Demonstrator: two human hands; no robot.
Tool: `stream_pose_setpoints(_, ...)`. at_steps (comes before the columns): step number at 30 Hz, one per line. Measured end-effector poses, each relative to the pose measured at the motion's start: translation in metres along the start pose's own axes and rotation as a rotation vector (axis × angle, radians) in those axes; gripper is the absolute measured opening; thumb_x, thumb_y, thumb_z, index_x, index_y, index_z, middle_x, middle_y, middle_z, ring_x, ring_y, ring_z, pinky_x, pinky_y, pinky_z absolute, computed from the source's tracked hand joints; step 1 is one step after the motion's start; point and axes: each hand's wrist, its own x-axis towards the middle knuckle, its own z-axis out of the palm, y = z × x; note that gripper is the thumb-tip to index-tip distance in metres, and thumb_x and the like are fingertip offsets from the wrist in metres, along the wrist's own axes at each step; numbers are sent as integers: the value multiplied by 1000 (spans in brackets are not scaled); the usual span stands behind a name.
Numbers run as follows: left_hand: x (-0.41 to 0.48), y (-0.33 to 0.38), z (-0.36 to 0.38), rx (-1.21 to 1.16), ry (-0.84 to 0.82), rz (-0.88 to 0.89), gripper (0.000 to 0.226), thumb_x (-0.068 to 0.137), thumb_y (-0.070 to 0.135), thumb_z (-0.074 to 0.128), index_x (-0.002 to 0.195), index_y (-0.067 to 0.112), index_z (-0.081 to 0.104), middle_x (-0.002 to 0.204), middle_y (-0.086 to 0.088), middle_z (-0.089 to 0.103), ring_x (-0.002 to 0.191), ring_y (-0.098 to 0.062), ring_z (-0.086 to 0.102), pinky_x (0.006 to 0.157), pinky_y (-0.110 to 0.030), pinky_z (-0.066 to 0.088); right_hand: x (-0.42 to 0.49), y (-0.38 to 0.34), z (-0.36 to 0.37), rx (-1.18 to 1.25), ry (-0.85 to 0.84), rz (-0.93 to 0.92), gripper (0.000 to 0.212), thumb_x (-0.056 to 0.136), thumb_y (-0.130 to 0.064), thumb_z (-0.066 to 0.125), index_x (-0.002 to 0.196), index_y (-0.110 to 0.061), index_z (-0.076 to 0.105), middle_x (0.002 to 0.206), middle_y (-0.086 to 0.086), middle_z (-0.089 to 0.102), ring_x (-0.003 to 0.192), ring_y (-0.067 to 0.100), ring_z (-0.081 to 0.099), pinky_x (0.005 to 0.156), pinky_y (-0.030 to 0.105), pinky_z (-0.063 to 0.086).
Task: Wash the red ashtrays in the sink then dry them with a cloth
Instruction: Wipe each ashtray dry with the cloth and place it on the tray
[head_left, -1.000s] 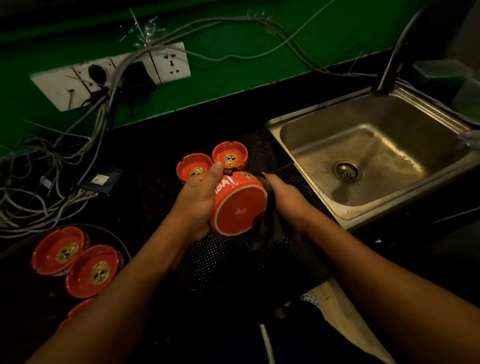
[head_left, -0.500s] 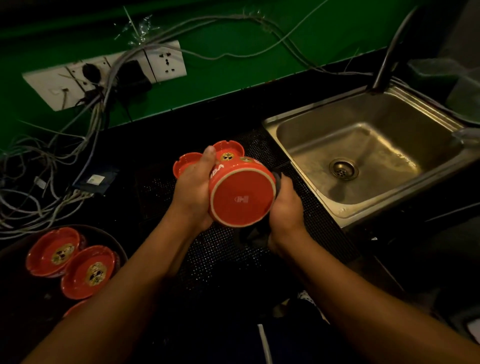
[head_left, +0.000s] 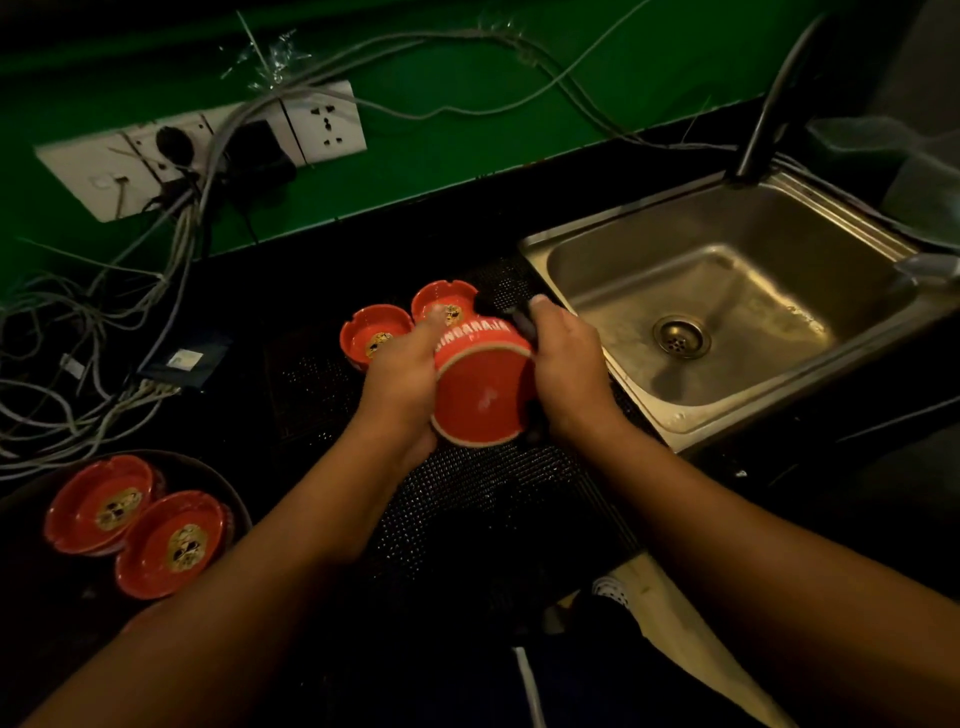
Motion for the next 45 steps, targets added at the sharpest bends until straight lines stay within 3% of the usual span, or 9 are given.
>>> stream_pose_setpoints(4, 8, 0, 17, -320, 119, -20, 40, 99, 40, 41, 73, 20, 64, 65, 2, 71, 64, -16, 69, 61, -31, 56, -10, 3, 15, 363, 110, 370, 46, 101, -40, 33, 76, -16, 63, 67, -2, 68, 63, 13, 65, 60, 26, 52)
stream_pose_setpoints(10, 19, 1, -6, -2, -203, -72, 43, 99, 43, 37, 90, 18, 71, 89, -3, 75, 86, -18, 71, 75, -36, 53, 21, -5, -17, 158, -113, 331, 43, 97, -35, 44, 64, -20, 65, 54, -6, 63, 53, 12, 61, 56, 24, 50)
stream_pose_setpoints(13, 23, 0, 0, -21, -149, -162, 50, 92, 55, 44, 99, 12, 70, 99, -12, 73, 91, -28, 71, 79, -41, 55, 21, 1, -15, 58, -119, 379, 37, 97, -37, 43, 72, -20, 64, 52, -7, 63, 48, 10, 60, 46, 19, 46)
stream_pose_setpoints(19, 18, -19, 31, -67, 205, 80, 43, 98, 49, 37, 79, 19, 60, 71, 3, 69, 65, -10, 68, 66, -29, 55, 12, 29, 11, 452, -38, 754, 50, 100, -50, 33, 103, -11, 65, 93, 12, 72, 73, 24, 68, 68, 37, 58)
stream_pose_setpoints(26, 18, -41, 14, 448, -44, 500, 44, 91, 56, 46, 81, 14, 56, 75, -5, 62, 66, -21, 60, 63, -43, 52, 16, 31, -7, 422, -278, 847, 65, 98, -58, 26, 122, -9, 62, 115, 18, 66, 105, 31, 64, 93, 41, 51)
stream_pose_setpoints(31, 25, -34, 11, 501, -54, 533, 41, 96, 45, 43, 83, 8, 53, 79, -16, 63, 69, -30, 63, 63, -48, 54, 12, 32, -19, 392, -412, 862, 60, 96, -57, 36, 116, -9, 65, 101, 13, 66, 89, 25, 64, 84, 32, 50)
stream_pose_setpoints(38, 29, -28, 0, 168, 75, 117, 28, 100, 44, 33, 88, 27, 52, 88, -5, 64, 83, -21, 64, 75, -38, 54, 29, 15, -54, 428, -163, 436, 34, 98, -40, 48, 99, -12, 67, 104, 13, 71, 94, 25, 69, 89, 40, 54)
stream_pose_setpoints(41, 24, -36, 9, 9, 98, -84, 29, 98, 48, 37, 91, 25, 54, 89, -8, 69, 84, -25, 68, 78, -42, 53, 25, 14, -44, 24, -55, 87, 26, 97, -38, 49, 112, -23, 65, 116, 5, 68, 110, 17, 62, 101, 41, 47)
stream_pose_setpoints(45, 28, -31, 32, -153, 35, -172, 43, 99, 46, 39, 100, 10, 64, 82, -11, 74, 78, -25, 72, 74, -39, 56, -6, 25, -18, -490, -288, -192, 56, 98, -47, 39, 149, -25, 31, 152, 0, 36, 139, 15, 31, 113, 33, 27)
